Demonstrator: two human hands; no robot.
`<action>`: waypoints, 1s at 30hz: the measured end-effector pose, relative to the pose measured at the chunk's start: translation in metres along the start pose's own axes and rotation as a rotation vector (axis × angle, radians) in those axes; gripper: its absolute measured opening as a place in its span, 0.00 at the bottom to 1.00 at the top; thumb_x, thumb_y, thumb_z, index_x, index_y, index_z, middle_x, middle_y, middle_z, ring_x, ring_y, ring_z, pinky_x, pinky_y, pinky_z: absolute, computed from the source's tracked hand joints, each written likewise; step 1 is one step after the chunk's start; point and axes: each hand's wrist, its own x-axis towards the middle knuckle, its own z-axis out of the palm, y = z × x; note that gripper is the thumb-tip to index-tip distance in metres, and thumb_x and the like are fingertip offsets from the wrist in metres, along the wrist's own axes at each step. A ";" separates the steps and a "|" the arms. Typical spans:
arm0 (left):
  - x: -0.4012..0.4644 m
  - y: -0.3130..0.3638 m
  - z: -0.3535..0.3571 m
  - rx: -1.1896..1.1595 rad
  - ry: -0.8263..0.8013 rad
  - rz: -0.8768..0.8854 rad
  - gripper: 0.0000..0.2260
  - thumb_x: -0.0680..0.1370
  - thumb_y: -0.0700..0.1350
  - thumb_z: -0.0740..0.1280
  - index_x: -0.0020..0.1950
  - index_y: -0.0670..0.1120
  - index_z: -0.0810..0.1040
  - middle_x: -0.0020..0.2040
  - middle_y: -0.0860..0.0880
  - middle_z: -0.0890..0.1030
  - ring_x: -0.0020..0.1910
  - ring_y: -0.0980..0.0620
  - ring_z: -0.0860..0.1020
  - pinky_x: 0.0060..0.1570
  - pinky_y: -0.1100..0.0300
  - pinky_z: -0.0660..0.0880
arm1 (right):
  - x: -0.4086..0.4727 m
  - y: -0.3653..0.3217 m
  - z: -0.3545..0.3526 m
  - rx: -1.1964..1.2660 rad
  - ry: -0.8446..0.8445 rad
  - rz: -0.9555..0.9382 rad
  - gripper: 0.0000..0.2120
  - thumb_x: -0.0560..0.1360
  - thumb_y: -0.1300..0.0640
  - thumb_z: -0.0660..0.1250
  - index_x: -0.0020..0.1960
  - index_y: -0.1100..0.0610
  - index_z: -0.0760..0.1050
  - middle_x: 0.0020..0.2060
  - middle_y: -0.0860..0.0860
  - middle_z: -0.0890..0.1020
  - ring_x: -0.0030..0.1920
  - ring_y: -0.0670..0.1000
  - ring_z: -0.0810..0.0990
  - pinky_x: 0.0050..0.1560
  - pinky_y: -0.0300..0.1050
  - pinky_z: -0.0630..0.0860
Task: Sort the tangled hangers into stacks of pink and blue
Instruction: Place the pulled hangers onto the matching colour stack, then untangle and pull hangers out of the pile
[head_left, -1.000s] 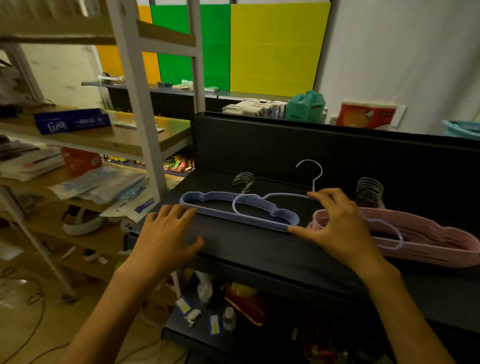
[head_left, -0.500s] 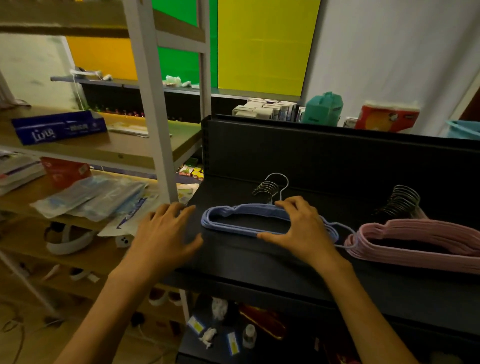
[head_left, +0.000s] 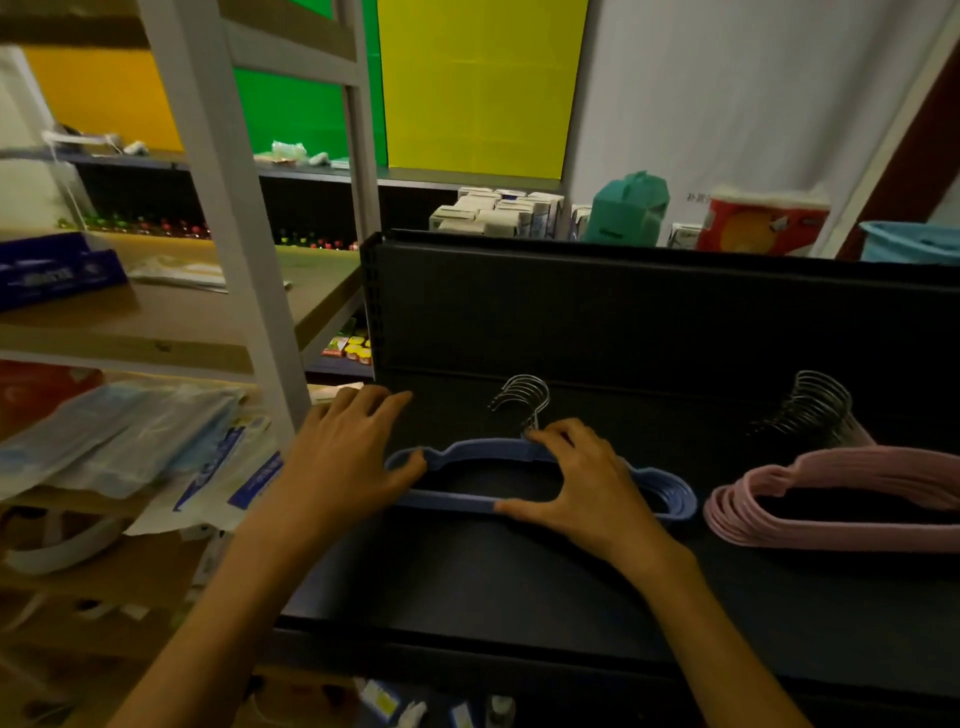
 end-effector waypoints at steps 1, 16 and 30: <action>0.003 0.000 0.000 -0.002 -0.003 0.007 0.33 0.76 0.62 0.61 0.76 0.54 0.53 0.75 0.50 0.59 0.73 0.49 0.57 0.70 0.50 0.58 | 0.000 -0.001 0.000 0.004 0.001 0.001 0.41 0.64 0.29 0.65 0.71 0.45 0.60 0.66 0.46 0.63 0.64 0.47 0.64 0.65 0.44 0.65; -0.018 0.000 0.006 -0.048 -0.066 0.108 0.32 0.75 0.61 0.62 0.75 0.53 0.56 0.72 0.50 0.62 0.71 0.49 0.61 0.69 0.49 0.63 | -0.034 -0.009 -0.016 -0.078 0.110 0.104 0.38 0.69 0.32 0.63 0.74 0.45 0.57 0.72 0.46 0.60 0.72 0.48 0.57 0.70 0.46 0.56; -0.045 0.116 0.023 -0.050 0.014 0.385 0.30 0.75 0.63 0.58 0.74 0.53 0.58 0.71 0.50 0.64 0.70 0.47 0.61 0.68 0.47 0.61 | -0.184 0.046 -0.080 -0.336 0.276 0.359 0.28 0.75 0.41 0.62 0.71 0.50 0.64 0.68 0.47 0.68 0.69 0.48 0.63 0.70 0.44 0.56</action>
